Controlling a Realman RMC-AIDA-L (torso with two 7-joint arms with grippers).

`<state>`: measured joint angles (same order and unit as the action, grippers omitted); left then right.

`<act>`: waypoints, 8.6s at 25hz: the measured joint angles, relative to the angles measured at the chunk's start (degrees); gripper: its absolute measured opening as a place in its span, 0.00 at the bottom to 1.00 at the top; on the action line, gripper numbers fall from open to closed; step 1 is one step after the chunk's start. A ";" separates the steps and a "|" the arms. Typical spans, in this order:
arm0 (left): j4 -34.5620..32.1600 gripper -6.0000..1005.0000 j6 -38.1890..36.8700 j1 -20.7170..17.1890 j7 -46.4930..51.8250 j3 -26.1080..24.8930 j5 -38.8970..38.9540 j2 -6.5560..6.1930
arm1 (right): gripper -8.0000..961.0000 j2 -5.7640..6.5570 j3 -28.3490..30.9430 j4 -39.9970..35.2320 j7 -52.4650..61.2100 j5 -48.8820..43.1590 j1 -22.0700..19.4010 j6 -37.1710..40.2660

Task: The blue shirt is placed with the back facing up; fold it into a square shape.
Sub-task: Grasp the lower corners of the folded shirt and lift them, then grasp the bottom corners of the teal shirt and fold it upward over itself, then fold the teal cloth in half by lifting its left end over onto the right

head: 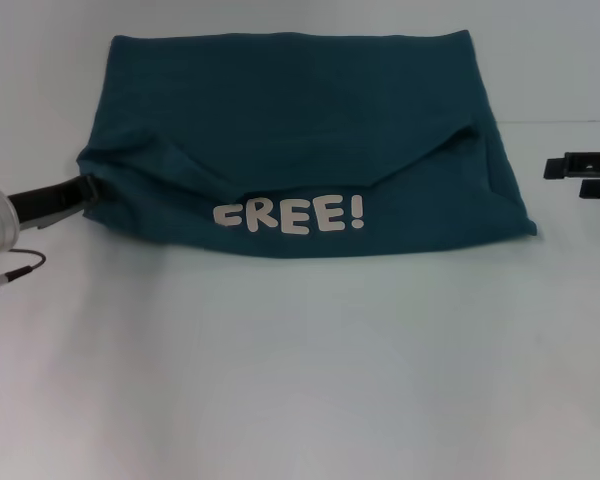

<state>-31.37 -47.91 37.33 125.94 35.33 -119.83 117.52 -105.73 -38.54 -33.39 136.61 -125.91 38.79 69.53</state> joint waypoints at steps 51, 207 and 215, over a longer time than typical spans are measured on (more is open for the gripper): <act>-0.20 0.01 -3.02 1.05 0.00 -0.02 -0.13 0.13 | 0.16 -7.65 -8.26 4.05 3.60 -17.25 7.95 -16.09; 1.26 0.57 -16.99 -11.29 19.86 -16.05 1.65 1.21 | 0.90 -6.58 3.64 4.75 -17.75 23.93 -14.07 11.17; 1.15 0.57 -17.47 -12.18 20.29 -16.03 1.11 1.09 | 0.90 -6.50 3.73 4.75 -17.78 23.92 -14.09 11.12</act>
<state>-30.21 -65.37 25.15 146.23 19.30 -118.72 118.61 -112.23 -34.81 -28.64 118.84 -101.98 24.70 80.65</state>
